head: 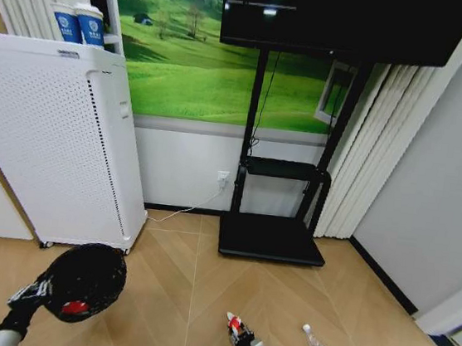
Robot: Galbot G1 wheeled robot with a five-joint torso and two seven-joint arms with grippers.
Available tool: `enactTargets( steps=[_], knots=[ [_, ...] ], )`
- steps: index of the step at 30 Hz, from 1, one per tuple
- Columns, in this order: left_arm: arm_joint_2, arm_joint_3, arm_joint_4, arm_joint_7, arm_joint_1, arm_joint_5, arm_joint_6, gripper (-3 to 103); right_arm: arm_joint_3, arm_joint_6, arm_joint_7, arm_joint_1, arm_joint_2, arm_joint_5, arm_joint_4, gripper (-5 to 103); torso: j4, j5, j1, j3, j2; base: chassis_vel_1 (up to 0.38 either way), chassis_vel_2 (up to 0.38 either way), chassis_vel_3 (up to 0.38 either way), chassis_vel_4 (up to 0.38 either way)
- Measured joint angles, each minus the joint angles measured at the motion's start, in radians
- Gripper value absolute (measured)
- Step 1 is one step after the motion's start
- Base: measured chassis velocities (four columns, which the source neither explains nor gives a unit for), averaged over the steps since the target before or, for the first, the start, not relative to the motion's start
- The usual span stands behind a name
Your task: Pick up the trash bin and place the garbage on the floor into it.
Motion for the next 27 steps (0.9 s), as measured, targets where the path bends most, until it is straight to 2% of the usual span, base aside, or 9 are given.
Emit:
enactTargets(
  steps=[7,8,9,10,11,13,14,16,27],
  knots=[
    [0.102,0.191,0.185,0.057,-0.122,0.046,-0.034,7,-0.016,-0.040,-0.017,-0.052,-0.057,0.109,0.240,38,0.0001,-0.0003,0.000,0.000,0.000,0.000,0.000,0.000,0.000],
    [0.142,0.285,0.249,0.087,-0.181,0.043,-0.053,7,-0.046,-0.051,-0.035,-0.048,-0.071,0.130,0.296,38,0.0013,0.0006,0.000,0.000,0.000,0.000,0.000,0.000,0.000],
    [0.142,0.285,0.249,0.087,-0.181,0.043,-0.053,7,-0.046,-0.051,-0.035,-0.048,-0.071,0.130,0.296,38,0.0013,0.0006,0.000,0.000,0.000,0.000,0.000,0.000,0.000],
    [0.176,0.364,0.280,0.099,-0.235,0.036,-0.060,7,-0.048,-0.051,-0.047,-0.058,-0.080,0.144,0.331,38,0.0007,-0.0014,0.000,0.000,0.000,0.000,0.000,0.000,0.000],
    [0.176,0.364,0.280,0.099,-0.235,0.036,-0.060,7,-0.048,-0.051,-0.047,-0.058,-0.080,0.144,0.331,38,0.0007,-0.0014,0.000,0.000,0.000,0.000,0.000,0.000,0.000],
    [0.249,0.535,0.328,0.108,-0.393,-0.003,-0.068,7,-0.046,-0.069,-0.094,-0.096,-0.098,0.191,0.419,38,0.0000,0.0002,0.000,0.000,0.000,0.000,0.000,0.000,0.000],
    [0.249,0.535,0.328,0.108,-0.393,-0.003,-0.068,7,-0.046,-0.069,-0.094,-0.096,-0.098,0.191,0.419,38,0.0000,0.0002,0.000,0.000,0.000,0.000,0.000,0.000,0.000],
    [0.299,0.690,0.358,0.120,-0.532,-0.041,-0.074,7,-0.035,-0.057,-0.132,-0.124,-0.107,0.202,0.472,38,-0.0010,0.0002,0.000,0.000,0.000,0.000,0.000,0.000,0.000],
    [0.277,1.020,0.461,0.142,-0.796,-0.072,-0.086,7,-0.023,0.046,-0.259,-0.168,-0.114,0.212,0.532,38,0.0000,-0.0002,0.000,0.000,0.000,0.000,0.000,0.000,0.000]
  ],
)
